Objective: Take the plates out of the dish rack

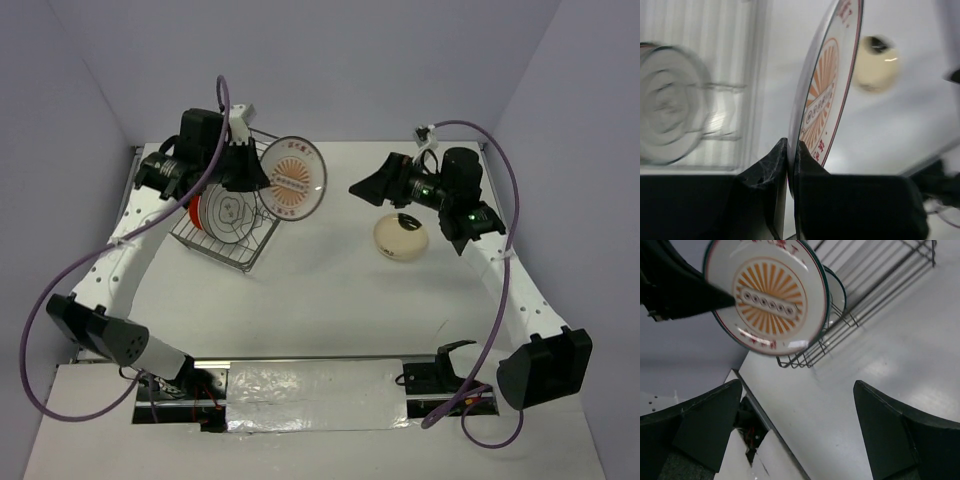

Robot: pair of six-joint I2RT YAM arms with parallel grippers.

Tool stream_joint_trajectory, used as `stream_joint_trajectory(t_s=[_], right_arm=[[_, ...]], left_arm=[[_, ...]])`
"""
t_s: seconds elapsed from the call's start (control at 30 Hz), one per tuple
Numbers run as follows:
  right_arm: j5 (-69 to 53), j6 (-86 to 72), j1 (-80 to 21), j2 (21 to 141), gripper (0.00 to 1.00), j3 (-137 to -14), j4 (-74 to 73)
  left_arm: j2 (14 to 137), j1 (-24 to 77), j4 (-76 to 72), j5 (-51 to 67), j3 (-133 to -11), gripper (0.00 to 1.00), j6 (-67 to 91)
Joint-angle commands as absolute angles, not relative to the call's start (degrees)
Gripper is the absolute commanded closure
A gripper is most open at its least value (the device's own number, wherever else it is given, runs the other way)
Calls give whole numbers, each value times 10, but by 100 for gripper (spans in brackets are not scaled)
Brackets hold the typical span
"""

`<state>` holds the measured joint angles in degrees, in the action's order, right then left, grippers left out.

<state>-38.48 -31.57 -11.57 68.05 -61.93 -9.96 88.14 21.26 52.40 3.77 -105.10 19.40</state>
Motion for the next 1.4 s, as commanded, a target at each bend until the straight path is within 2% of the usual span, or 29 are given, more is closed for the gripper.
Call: stream_joint_trajectory(t_s=[0.0, 0.1, 0.13, 0.27, 0.33, 0.37, 0.43, 0.47, 0.5, 0.53, 0.57, 0.63, 0.67, 0.77, 0.9, 1.07, 1.17, 1.27, 1.33, 1.37], right_arm=[[-399, -289, -120, 695, 0, -665, -20], [-368, -259, -120, 718, 1, -688, -40], [-373, -253, -120, 724, 2, -698, -44], [-386, -250, -120, 747, 7, -706, -41], [-399, -256, -120, 755, 19, -706, -33], [-430, -264, -120, 756, 38, -699, -5], [-463, -293, -121, 755, 55, -689, 32], [-466, -306, -120, 753, 94, -679, 48], [-452, -308, -119, 751, 100, -676, 42], [-438, -308, -117, 749, 100, -672, 38], [-386, -309, -114, 749, 100, -664, 6], [-334, -309, -112, 751, 100, -655, -37], [-324, -309, -112, 753, 100, -636, -44], [-304, -301, -129, 773, 100, -597, -33], [-294, -296, -147, 820, 100, -562, -10], [-293, -283, -166, 893, 100, -573, -6], [-289, -271, -184, 940, 95, -585, -22], [-282, -264, -199, 975, 73, -592, -35], [-259, -258, -205, 983, 50, -591, -50], [-246, -257, -210, 983, 35, -592, -61]], left_arm=[[819, 216, 289, 319, -943, 99, 318], [793, 216, 118, 404, -854, 96, 445], [791, 216, 50, 423, -825, 99, 468], [795, 216, -25, 469, -796, 99, 529], [794, 216, -35, 472, -786, 98, 531], [795, 216, -30, 469, -785, 96, 526], [802, 216, 37, 457, -799, 73, 490], [809, 215, 69, 427, -819, 39, 473], [812, 215, 157, 398, -832, 20, 433], [823, 214, 216, 358, -852, 2, 412], [830, 214, 282, 233, -909, 1, 391], [860, 209, 471, 74, -968, 0, 369], [867, 205, 517, -60, -992, 0, 372], [863, 172, 598, -216, -1025, 1, 386], [837, 140, 586, -277, -999, 1, 362], [842, 113, 522, -236, -948, 4, 273], [820, 109, 484, -222, -897, 5, 237], [808, 105, 454, -199, -861, 11, 217], [803, 104, 434, -171, -840, 14, 204], [807, 104, 431, -166, -837, 14, 190]])
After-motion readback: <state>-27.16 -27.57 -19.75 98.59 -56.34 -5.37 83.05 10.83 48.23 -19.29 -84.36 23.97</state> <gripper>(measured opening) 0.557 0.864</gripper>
